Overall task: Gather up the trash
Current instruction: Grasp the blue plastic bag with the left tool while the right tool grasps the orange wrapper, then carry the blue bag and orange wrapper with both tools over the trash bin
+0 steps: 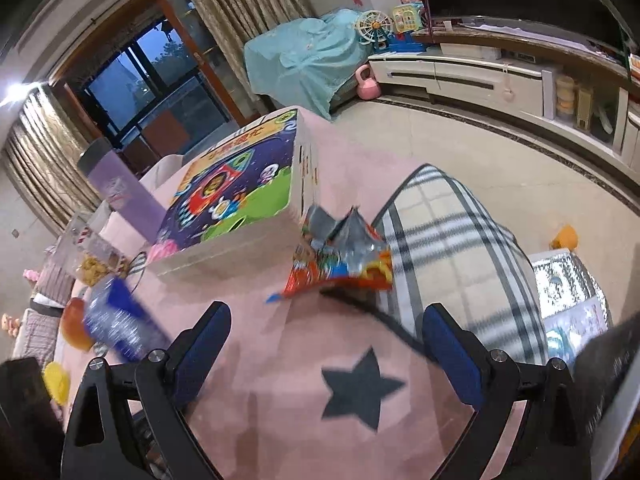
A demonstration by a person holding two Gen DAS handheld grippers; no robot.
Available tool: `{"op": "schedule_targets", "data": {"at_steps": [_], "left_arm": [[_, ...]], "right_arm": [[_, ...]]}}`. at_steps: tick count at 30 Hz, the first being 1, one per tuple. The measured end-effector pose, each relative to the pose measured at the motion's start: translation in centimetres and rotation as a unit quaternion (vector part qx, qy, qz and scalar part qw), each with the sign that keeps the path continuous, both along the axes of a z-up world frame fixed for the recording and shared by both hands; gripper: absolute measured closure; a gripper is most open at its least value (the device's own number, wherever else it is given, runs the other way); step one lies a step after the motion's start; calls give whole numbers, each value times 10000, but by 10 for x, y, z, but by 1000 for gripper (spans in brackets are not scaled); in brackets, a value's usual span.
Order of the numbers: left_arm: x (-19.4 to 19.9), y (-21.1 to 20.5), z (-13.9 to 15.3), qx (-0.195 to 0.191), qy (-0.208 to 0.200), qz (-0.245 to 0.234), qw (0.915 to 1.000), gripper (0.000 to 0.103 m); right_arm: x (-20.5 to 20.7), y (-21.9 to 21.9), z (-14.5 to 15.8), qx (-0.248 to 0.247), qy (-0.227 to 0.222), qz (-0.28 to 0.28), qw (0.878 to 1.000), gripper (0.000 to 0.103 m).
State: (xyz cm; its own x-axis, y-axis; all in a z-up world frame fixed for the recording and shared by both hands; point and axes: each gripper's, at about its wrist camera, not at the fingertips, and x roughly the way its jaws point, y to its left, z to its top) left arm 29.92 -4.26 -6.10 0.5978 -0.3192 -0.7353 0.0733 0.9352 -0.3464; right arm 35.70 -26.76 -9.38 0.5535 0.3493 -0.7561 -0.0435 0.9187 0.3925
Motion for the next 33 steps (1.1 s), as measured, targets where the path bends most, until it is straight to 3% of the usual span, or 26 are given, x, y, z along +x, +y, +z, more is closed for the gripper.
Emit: {"op": "schedule_targets", "data": {"at_steps": [4, 6, 8, 10, 13, 14, 18, 20, 33], "left_arm": [[-5, 8, -1, -71, 43, 41, 10000, 95], [-8, 11, -2, -110, 68, 65, 9999, 95], [-11, 12, -1, -100, 72, 66, 9999, 95], [-14, 11, -1, -79, 81, 39, 9999, 95], [-18, 12, 0, -95, 84, -3, 9999, 95], [-20, 13, 1, -102, 89, -13, 9999, 95], [-30, 14, 0, -85, 157, -39, 9998, 95], [-36, 14, 2, -130, 186, -44, 9997, 95], [-75, 17, 3, -225, 249, -93, 9994, 95]], "right_arm": [[11, -2, -2, -37, -50, -103, 9999, 7], [15, -1, -5, -56, -36, -136, 9999, 13], [18, 2, -8, -106, 39, -119, 9999, 35], [18, 4, -10, -188, 75, -112, 9997, 43], [12, 4, -7, -188, 21, -90, 9998, 69], [11, 4, -8, -146, 34, -73, 9999, 73], [-5, 1, -4, 39, 26, -1, 10000, 78], [-17, 2, 0, 176, 21, 82, 9998, 86], [-106, 15, 28, 499, -197, 457, 9975, 88]]}}
